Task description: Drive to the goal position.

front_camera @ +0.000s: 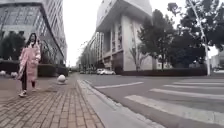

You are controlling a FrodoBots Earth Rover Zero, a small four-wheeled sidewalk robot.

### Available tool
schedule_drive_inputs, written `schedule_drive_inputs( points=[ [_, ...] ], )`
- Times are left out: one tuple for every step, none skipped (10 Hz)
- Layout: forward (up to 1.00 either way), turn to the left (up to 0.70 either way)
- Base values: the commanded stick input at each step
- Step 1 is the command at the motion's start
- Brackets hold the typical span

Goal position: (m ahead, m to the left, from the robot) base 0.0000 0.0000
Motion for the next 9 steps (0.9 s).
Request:
schedule_drive_inputs(
  points=[
    [0.45, 0.27],
    [0.45, 0.27],
    [0.45, 0.27],
    [0.45, 0.27],
    [0.45, 0.27],
    [0.45, 0.27],
    [0.45, 0.27],
    [0.45, 0.27],
    [0.45, 0.27]
  ],
)
